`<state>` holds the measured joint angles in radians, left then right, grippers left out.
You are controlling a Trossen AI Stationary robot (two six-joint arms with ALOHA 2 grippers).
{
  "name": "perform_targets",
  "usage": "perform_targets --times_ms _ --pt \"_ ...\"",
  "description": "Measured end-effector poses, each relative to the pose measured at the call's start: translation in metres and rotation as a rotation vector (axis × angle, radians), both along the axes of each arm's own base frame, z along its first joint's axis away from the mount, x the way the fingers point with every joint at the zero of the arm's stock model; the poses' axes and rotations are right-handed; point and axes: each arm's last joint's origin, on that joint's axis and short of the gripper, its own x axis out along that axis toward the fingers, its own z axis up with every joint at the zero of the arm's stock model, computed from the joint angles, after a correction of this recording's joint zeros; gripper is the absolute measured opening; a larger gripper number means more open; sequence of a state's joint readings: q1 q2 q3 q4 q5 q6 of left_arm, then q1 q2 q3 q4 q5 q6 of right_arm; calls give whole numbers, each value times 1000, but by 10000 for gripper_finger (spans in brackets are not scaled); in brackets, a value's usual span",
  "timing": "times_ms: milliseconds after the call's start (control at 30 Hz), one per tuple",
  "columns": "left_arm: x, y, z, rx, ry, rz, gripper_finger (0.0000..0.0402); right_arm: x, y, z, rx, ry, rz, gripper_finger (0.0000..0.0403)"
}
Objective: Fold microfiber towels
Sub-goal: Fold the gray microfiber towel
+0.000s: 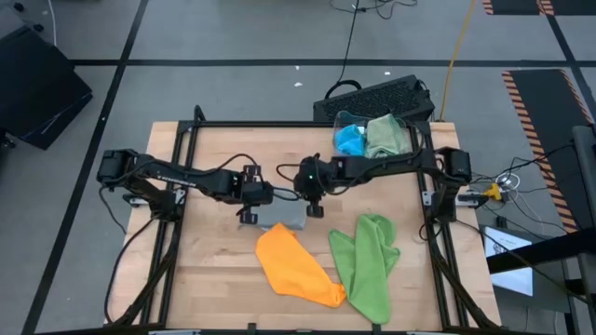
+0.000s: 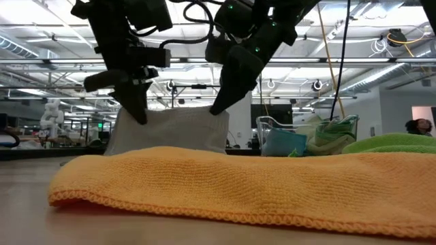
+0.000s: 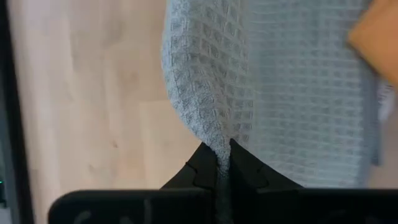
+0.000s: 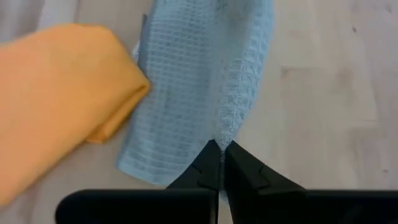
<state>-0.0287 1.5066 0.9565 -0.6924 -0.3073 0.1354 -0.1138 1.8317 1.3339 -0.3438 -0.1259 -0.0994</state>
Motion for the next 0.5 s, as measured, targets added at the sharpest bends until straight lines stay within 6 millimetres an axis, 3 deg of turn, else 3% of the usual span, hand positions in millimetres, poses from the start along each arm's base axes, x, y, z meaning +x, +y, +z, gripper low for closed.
perform_targets --times_ms 233,500 --pt "-3 -5 5 59 -10 -11 18 -1 5 -4 22 0 -111 4" --pt "-5 12 12 159 -31 62 19 -8 -21 -3 -179 52 -201 4"
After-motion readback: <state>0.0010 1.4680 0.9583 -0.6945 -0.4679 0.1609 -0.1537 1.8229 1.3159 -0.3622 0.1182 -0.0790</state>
